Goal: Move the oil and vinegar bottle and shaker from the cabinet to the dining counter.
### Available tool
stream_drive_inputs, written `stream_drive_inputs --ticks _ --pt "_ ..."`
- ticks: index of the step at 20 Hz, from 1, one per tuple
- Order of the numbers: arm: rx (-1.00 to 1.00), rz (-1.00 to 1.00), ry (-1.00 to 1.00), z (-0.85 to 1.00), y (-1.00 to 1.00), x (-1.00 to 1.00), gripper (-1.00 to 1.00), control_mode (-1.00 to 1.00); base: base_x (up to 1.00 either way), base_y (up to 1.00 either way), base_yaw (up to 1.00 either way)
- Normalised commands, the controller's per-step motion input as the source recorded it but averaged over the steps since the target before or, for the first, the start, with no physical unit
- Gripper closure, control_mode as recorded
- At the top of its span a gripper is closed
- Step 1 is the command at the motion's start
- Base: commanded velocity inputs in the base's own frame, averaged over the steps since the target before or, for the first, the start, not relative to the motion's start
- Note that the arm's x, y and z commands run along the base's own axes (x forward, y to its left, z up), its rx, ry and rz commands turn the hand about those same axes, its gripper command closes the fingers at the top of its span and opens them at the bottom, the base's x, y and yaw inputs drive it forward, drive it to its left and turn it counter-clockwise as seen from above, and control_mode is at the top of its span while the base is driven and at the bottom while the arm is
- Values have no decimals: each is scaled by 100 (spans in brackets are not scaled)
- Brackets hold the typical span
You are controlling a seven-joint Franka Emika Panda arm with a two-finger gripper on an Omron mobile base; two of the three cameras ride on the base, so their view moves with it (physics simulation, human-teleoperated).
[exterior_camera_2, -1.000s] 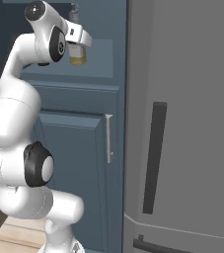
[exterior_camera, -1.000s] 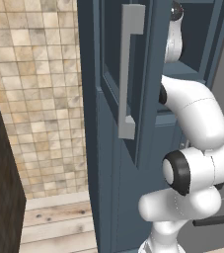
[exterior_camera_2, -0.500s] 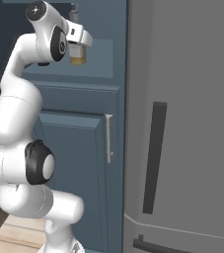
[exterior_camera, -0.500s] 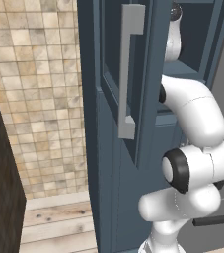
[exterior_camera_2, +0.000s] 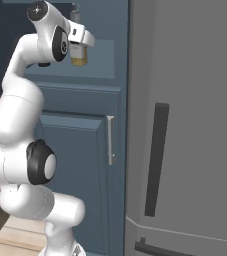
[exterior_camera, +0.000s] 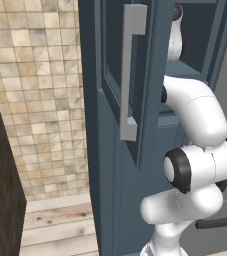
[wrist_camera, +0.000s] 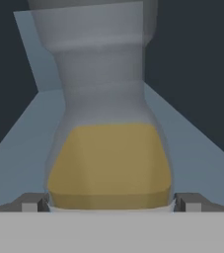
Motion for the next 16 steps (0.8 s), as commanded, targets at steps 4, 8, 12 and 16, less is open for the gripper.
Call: stream_drive_inputs --ticks 4,8,12,16 --pt "0 -1 0 0 0 5 -100 -100 0 0 0" --pt "0 -1 0 0 0 5 -100 -100 0 0 0" --pt "0 -1 0 0 0 5 -100 -100 0 0 0" --pt "0 0 0 0 0 4 -100 -100 0 0 0"
